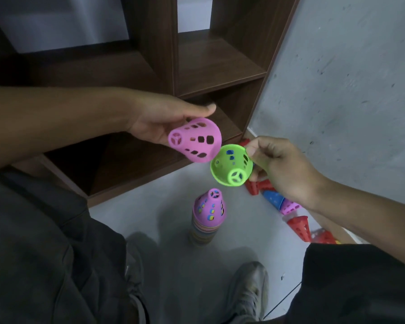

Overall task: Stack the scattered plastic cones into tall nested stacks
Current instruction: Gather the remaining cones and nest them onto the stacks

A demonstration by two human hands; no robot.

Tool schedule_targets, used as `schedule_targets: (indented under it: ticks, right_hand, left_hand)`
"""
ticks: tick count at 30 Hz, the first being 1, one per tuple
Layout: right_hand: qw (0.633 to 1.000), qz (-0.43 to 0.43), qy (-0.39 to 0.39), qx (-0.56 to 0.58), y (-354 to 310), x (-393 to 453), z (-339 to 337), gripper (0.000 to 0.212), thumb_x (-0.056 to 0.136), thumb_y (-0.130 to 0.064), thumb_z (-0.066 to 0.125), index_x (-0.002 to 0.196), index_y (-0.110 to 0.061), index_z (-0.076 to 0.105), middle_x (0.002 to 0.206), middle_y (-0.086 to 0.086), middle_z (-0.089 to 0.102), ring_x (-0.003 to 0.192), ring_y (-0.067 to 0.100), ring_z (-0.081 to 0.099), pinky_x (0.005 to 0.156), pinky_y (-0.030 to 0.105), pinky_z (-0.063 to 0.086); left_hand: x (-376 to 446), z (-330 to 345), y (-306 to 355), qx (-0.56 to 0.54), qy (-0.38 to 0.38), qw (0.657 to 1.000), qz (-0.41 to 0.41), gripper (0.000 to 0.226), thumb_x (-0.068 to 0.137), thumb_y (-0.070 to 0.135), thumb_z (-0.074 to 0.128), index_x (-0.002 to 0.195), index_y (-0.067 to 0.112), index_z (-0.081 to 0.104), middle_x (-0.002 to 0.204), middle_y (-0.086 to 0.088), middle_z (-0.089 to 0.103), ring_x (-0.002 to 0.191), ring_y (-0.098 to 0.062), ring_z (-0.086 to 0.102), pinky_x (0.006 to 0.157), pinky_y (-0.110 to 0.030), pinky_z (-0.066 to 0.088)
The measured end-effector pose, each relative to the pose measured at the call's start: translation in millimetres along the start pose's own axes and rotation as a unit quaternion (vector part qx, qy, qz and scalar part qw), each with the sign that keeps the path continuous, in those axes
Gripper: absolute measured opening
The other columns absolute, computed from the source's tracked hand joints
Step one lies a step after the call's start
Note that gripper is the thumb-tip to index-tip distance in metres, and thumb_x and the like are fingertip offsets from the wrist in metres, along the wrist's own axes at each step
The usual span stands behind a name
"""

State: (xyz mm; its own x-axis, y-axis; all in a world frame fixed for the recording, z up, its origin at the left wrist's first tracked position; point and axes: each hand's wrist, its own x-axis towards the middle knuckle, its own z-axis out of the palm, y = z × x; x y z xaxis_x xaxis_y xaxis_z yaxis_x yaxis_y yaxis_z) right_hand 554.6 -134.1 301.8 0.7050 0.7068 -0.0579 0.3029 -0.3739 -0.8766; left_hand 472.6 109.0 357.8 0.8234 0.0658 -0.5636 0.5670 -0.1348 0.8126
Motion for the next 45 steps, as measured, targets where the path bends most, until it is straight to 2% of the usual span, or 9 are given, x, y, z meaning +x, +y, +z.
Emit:
schedule_targets:
  ticks: [6, 11, 19, 23, 27, 32, 36, 40, 45]
  right_hand:
    - [0.979, 0.139, -0.152, -0.006, 6, -7, 8, 0.024, 0.103, -0.002, 0.043, 0.087, -0.005, 0.060, 0.060, 0.009, 0.065, 0.052, 0.014, 0.066, 0.058, 0.026, 0.057]
    - [0.970, 0.177, -0.168, -0.009, 11, -12, 16, 0.023, 0.103, -0.002, 0.042, 0.090, -0.004, 0.060, 0.065, 0.011, 0.070, 0.061, 0.022, 0.072, 0.063, 0.032, 0.061]
    - [0.953, 0.241, -0.180, 0.034, 15, -8, 20, 0.024, 0.104, -0.008, 0.040, 0.104, 0.000, 0.063, 0.093, 0.019, 0.074, 0.080, 0.029, 0.075, 0.081, 0.040, 0.062]
    - [0.976, 0.182, -0.117, 0.003, 12, -6, 22, 0.017, 0.105, -0.014, 0.045, 0.110, -0.008, 0.060, 0.099, 0.009, 0.071, 0.077, 0.024, 0.074, 0.077, 0.034, 0.061]
    - [0.999, 0.010, -0.006, -0.040, -5, -6, 19, 0.018, 0.099, -0.037, 0.055, 0.107, -0.023, 0.064, 0.094, -0.001, 0.070, 0.079, 0.019, 0.071, 0.065, 0.034, 0.051]
    - [0.978, -0.110, 0.016, -0.179, -31, -4, 13, 0.062, 0.081, -0.064, 0.060, 0.131, -0.028, 0.049, 0.110, -0.015, 0.066, 0.093, 0.001, 0.063, 0.081, 0.023, 0.053]
    - [0.945, -0.163, 0.060, -0.277, -33, 1, 8, 0.043, 0.089, -0.051, 0.065, 0.122, -0.026, 0.052, 0.102, -0.013, 0.065, 0.085, 0.010, 0.061, 0.072, 0.031, 0.052]
    - [0.916, -0.199, 0.056, -0.344, -34, 4, 6, 0.035, 0.096, -0.043, 0.059, 0.123, -0.022, 0.053, 0.099, -0.003, 0.064, 0.082, 0.020, 0.059, 0.065, 0.028, 0.041]
    - [0.914, -0.194, -0.011, -0.357, -39, 4, -3, 0.034, 0.099, -0.040, 0.054, 0.127, -0.023, 0.052, 0.110, 0.002, 0.065, 0.091, 0.026, 0.061, 0.076, 0.040, 0.050]
  left_hand:
    - [11, -5, -4, -0.010, 0.014, 1.000, 0.024, 0.024, 0.091, 0.039, 0.062, 0.102, 0.018, 0.061, 0.106, -0.005, 0.060, 0.094, -0.017, 0.060, 0.075, -0.026, 0.052]
    - [8, -4, 1, 0.013, -0.019, 1.000, 0.006, 0.016, 0.092, 0.030, 0.062, 0.082, 0.023, 0.073, 0.106, -0.007, 0.065, 0.100, -0.021, 0.061, 0.086, -0.030, 0.040]
    - [9, 5, -1, 0.001, -0.001, 1.000, -0.019, 0.013, 0.099, 0.022, 0.056, 0.095, 0.015, 0.066, 0.121, -0.017, 0.063, 0.096, -0.028, 0.066, 0.067, -0.026, 0.055]
    - [7, 12, 1, -0.028, 0.040, 0.999, -0.019, 0.008, 0.098, 0.016, 0.059, 0.096, 0.013, 0.066, 0.122, -0.016, 0.061, 0.103, -0.030, 0.065, 0.067, -0.028, 0.058]
    - [7, 13, 2, -0.040, 0.073, 0.996, -0.024, 0.009, 0.095, 0.016, 0.062, 0.101, 0.014, 0.069, 0.117, -0.014, 0.064, 0.104, -0.029, 0.066, 0.071, -0.033, 0.060]
    - [6, 13, 3, -0.097, 0.058, 0.993, -0.039, 0.021, 0.094, 0.017, 0.065, 0.114, 0.013, 0.067, 0.119, -0.013, 0.068, 0.107, -0.030, 0.068, 0.089, -0.050, 0.057]
    - [4, 14, 4, -0.133, 0.026, 0.990, -0.035, 0.030, 0.091, 0.017, 0.067, 0.120, 0.009, 0.067, 0.116, -0.014, 0.070, 0.104, -0.030, 0.070, 0.085, -0.050, 0.059]
    - [8, 10, -1, -0.009, 0.027, 1.000, -0.004, 0.032, 0.089, 0.025, 0.068, 0.116, 0.008, 0.068, 0.112, -0.010, 0.073, 0.102, -0.027, 0.072, 0.093, -0.048, 0.055]
    - [6, 3, -2, 0.153, 0.032, 0.987, 0.037, 0.030, 0.089, 0.036, 0.068, 0.112, 0.017, 0.070, 0.104, 0.002, 0.076, 0.098, -0.017, 0.072, 0.100, -0.045, 0.051]
